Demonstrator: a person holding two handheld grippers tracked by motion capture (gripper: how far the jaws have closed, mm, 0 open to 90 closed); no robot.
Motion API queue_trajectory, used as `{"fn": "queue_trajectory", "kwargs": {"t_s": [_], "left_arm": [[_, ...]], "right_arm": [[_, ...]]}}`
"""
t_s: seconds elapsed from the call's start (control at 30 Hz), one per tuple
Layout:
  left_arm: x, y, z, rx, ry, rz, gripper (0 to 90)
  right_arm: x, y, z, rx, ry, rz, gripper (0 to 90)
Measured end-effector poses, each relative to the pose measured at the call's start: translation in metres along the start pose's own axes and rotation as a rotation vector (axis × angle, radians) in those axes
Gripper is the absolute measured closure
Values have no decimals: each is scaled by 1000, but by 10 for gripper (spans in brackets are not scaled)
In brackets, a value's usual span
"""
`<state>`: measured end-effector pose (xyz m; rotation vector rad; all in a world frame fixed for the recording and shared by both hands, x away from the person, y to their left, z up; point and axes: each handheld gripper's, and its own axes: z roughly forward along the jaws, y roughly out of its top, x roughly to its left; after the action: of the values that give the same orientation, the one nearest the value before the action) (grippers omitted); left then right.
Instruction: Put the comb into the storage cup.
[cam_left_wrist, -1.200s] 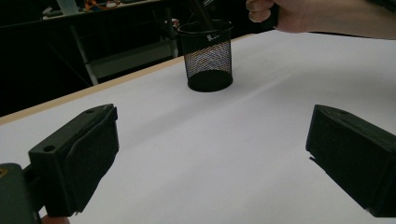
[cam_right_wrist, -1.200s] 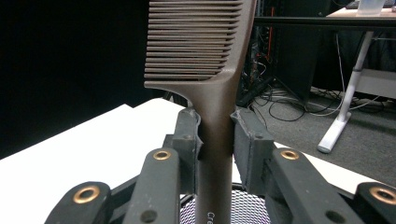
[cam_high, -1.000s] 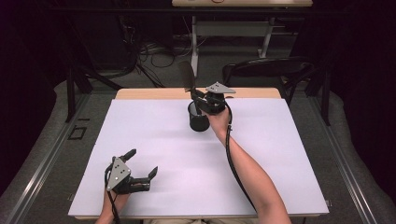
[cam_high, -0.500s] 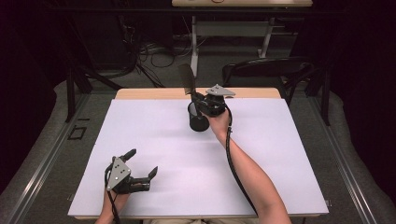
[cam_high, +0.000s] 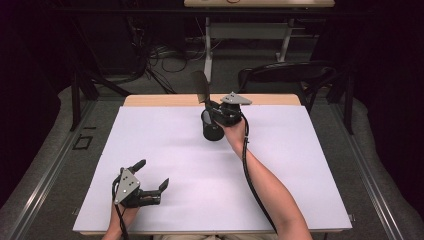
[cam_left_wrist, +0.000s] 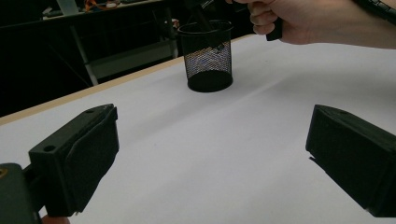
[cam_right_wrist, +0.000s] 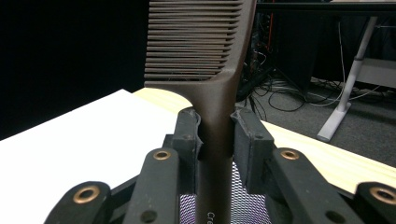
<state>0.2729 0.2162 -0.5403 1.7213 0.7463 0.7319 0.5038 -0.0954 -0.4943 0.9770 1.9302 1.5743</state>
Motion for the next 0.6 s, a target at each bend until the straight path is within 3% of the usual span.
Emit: {"fn": "queue_trajectory", "kwargs": {"t_s": [0.6], "left_arm": [[0,0,0,-1,0,-1,27]], "right_arm": [[-1,-7,1,22,-4,-1,726]]}}
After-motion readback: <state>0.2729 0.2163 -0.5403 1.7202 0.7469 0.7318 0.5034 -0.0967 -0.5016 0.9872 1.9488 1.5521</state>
